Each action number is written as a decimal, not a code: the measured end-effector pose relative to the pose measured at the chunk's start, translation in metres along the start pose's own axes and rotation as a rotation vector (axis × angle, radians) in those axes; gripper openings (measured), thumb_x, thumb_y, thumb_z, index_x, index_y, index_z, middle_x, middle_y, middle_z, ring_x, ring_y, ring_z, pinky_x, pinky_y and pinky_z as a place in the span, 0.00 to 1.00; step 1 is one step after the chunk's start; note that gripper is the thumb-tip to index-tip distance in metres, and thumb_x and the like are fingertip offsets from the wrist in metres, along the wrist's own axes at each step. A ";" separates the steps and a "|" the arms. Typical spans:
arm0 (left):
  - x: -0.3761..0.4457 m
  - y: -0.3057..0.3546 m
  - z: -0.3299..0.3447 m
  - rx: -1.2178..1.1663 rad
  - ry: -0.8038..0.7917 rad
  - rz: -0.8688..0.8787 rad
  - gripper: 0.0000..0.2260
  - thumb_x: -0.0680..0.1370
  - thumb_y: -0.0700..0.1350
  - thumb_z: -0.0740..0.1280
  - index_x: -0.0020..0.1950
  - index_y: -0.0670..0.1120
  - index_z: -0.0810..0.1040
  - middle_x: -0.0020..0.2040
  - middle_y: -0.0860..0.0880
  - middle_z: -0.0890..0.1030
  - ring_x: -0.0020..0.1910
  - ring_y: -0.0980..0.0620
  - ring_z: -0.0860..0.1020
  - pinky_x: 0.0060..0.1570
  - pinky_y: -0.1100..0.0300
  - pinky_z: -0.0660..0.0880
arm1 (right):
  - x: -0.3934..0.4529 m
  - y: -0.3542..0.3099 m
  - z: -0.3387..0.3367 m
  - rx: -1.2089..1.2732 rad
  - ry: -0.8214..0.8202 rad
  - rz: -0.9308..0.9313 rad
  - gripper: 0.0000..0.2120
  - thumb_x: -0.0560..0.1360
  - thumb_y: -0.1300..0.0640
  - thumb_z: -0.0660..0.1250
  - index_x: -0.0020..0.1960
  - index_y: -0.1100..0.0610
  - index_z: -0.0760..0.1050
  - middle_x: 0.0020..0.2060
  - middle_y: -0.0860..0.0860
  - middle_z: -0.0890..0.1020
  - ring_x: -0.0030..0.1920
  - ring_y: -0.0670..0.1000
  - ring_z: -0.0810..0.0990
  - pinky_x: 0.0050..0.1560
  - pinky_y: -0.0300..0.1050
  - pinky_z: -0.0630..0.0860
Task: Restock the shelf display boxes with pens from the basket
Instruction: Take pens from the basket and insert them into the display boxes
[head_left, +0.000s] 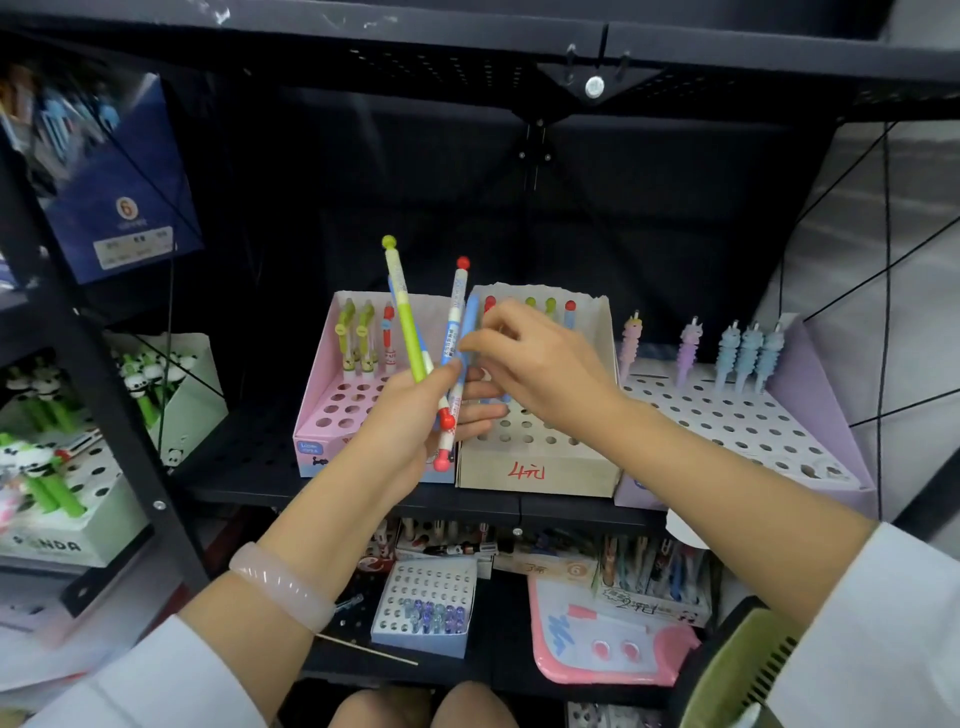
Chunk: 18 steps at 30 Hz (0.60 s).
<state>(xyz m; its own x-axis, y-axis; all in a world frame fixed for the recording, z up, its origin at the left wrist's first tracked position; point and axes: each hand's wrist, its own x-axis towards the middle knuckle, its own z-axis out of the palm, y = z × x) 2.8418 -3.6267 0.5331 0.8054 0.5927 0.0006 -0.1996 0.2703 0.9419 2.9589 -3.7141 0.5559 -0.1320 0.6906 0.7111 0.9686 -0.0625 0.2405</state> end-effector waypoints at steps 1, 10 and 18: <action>-0.001 0.001 0.000 0.016 -0.011 -0.005 0.12 0.82 0.44 0.57 0.52 0.37 0.76 0.37 0.43 0.84 0.35 0.46 0.84 0.35 0.57 0.81 | 0.001 0.000 -0.001 -0.060 -0.011 -0.050 0.13 0.64 0.67 0.74 0.48 0.60 0.79 0.40 0.57 0.77 0.37 0.54 0.75 0.25 0.39 0.65; -0.010 0.004 -0.006 0.085 -0.095 -0.087 0.12 0.81 0.45 0.59 0.48 0.38 0.78 0.38 0.41 0.84 0.34 0.47 0.83 0.32 0.58 0.80 | -0.001 0.008 0.004 -0.146 -0.040 -0.332 0.07 0.67 0.69 0.71 0.43 0.60 0.79 0.40 0.53 0.82 0.34 0.52 0.78 0.27 0.40 0.70; -0.007 0.001 -0.007 0.130 -0.097 -0.071 0.11 0.81 0.45 0.59 0.49 0.40 0.77 0.37 0.44 0.84 0.29 0.52 0.82 0.29 0.63 0.79 | -0.009 0.013 0.003 -0.001 -0.040 -0.142 0.03 0.68 0.64 0.72 0.40 0.61 0.78 0.35 0.52 0.81 0.33 0.53 0.78 0.23 0.43 0.73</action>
<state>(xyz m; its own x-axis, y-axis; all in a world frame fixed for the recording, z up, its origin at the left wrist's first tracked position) 2.8317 -3.6252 0.5314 0.8661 0.4982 -0.0407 -0.0718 0.2047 0.9762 2.9735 -3.7194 0.5506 -0.2596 0.7209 0.6425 0.9405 0.0377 0.3377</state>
